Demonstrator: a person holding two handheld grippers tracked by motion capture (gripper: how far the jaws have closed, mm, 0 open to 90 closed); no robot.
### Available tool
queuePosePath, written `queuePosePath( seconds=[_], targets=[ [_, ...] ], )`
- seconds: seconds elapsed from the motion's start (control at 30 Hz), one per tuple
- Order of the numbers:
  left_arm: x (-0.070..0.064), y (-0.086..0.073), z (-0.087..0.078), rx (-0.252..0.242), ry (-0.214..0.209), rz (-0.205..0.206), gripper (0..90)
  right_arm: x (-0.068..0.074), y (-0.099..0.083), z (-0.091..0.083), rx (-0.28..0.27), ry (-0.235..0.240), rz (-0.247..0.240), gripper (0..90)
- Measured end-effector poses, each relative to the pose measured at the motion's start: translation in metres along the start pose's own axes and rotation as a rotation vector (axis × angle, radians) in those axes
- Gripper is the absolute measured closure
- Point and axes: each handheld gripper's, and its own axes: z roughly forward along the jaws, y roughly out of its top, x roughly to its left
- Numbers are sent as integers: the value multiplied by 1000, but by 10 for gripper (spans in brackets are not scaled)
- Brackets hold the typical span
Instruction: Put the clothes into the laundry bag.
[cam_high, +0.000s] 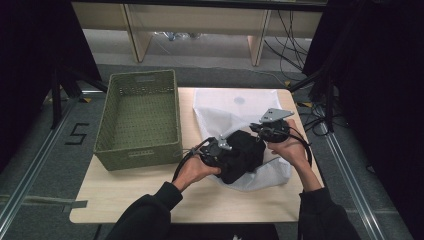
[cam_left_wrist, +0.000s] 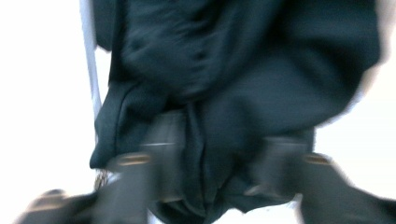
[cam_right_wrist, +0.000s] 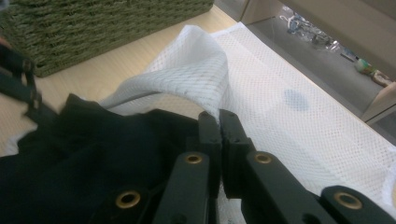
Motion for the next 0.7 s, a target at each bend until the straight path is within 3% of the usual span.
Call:
queuePosePath(
  seconds=[0.07, 0.1, 0.23, 0.27, 0.33, 0.43, 0.47, 0.5, 0.57, 0.67, 0.7],
  targets=[
    [-2, 6, -1, -12, 7, -3, 761, 0, 1, 0, -15, 7, -5, 899],
    [-2, 10, -2, -11, 2, -4, 781, 1, 1, 0, -12, 3, 3, 899],
    [7, 27, -7, -60, 27, -48, 800, 2, 4, -4, -14, 19, 21, 899],
    [10, 31, -9, -76, 33, -63, 801, 2, 6, -6, -28, 13, 4, 899],
    [18, 40, -10, -110, 64, -99, 801, 4, 10, -10, -34, 8, 9, 899],
    [27, 45, -5, -107, 55, -116, 795, 5, 13, -12, -45, 24, 20, 899],
    [27, 40, 11, -67, 52, -113, 785, 4, 12, -11, -47, 21, 3, 899],
    [26, 36, 17, -55, 40, -98, 774, 5, 11, -10, -44, 25, -3, 899],
    [22, 29, 27, -36, 10, -111, 736, 6, 9, -7, -31, 32, -2, 900],
    [20, 22, 21, -92, -10, -141, 618, 6, 7, -4, -28, 32, -5, 899],
    [19, 21, 16, -92, -16, -138, 517, 6, 6, -4, -29, 33, -10, 899]
  ],
)
